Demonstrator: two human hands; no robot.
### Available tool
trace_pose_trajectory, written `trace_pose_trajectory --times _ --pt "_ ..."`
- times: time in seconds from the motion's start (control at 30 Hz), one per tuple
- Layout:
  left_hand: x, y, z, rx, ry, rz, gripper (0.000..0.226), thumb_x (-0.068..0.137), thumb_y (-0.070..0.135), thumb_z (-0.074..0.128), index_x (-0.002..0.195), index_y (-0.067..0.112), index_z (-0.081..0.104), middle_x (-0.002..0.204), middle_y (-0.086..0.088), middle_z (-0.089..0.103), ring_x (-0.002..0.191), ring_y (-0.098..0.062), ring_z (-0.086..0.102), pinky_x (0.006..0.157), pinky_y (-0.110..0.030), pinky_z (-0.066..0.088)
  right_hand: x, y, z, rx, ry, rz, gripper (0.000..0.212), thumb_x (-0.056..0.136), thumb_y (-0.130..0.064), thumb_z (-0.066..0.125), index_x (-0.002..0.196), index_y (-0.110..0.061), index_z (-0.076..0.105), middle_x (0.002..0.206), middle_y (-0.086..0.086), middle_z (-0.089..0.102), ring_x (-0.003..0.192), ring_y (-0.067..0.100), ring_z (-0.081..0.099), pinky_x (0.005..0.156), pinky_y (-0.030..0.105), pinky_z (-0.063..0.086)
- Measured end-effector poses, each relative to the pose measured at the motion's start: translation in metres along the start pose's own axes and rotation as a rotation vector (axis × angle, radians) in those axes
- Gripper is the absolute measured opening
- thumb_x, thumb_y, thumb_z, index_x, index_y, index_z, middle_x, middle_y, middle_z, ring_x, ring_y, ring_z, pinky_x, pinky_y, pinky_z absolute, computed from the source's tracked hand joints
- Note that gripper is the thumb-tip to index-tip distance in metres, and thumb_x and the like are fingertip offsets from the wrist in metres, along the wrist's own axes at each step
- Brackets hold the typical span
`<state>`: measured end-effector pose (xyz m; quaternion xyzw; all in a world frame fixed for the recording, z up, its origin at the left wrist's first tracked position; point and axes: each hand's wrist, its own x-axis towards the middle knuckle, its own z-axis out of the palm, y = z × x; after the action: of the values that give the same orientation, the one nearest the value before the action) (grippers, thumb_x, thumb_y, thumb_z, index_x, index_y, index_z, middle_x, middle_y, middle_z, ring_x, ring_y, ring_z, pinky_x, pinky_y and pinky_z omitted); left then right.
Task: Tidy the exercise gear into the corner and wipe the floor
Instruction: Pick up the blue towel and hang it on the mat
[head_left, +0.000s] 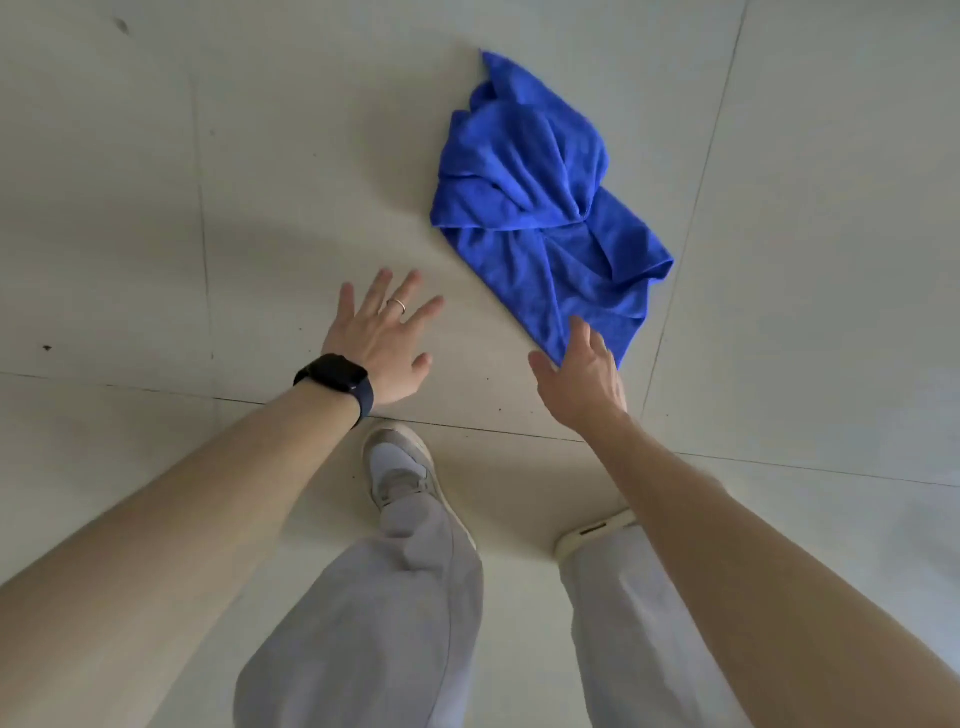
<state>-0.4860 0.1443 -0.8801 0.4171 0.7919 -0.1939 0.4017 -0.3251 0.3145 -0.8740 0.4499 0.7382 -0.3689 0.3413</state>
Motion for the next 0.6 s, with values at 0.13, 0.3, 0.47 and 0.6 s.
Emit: trace_pose_trajectory --times 0.13,0.3,0.47,0.6 --pt "0.035 -0.005 0.055 -0.113 -0.004 -0.064 0.082 0.094 0.060 0.040 0.153 0.043 -0.015 0.161 0.006 -0.031 0.151 -0.036 -0.015 0.116 -0.067 0.006 0.051 0.003 0.043 -0.117 0.283 0.020 0.054 0.094 -0.043 0.061 0.134 -0.014 0.039 0.135 0.006 0.038 0.118 0.031 0.037 0.085 0.045 0.044" --pt "0.031 0.001 0.054 -0.070 -0.090 -0.081 0.093 0.091 0.041 0.053 0.154 0.039 -0.014 0.161 0.003 -0.031 0.151 -0.035 -0.013 0.117 -0.064 0.004 0.038 0.019 0.054 -0.217 0.214 -0.082 0.029 0.102 -0.029 0.047 0.121 -0.008 0.044 0.121 0.010 0.049 0.108 0.036 0.050 0.074 0.044 0.037" --pt "-0.010 0.030 -0.033 -0.055 -0.158 -0.067 0.056 0.094 0.035 0.050 0.147 0.019 0.039 0.160 -0.009 0.025 0.146 -0.028 0.021 0.114 -0.051 0.023 -0.045 0.008 -0.002 -0.093 0.159 -0.123 0.024 0.102 -0.018 0.043 0.125 -0.011 0.041 0.114 0.014 0.048 0.087 0.040 0.054 0.064 0.041 0.037" --pt "-0.086 0.070 -0.112 -0.278 0.046 0.004 0.062 0.091 0.027 0.055 0.149 0.019 0.034 0.153 -0.007 0.038 0.139 -0.027 0.036 0.107 -0.043 0.034 -0.121 -0.013 -0.086 -0.122 0.073 -0.191 0.025 0.099 -0.014 0.045 0.124 -0.017 0.044 0.110 0.009 0.045 0.080 0.035 0.052 0.063 0.040 0.042"
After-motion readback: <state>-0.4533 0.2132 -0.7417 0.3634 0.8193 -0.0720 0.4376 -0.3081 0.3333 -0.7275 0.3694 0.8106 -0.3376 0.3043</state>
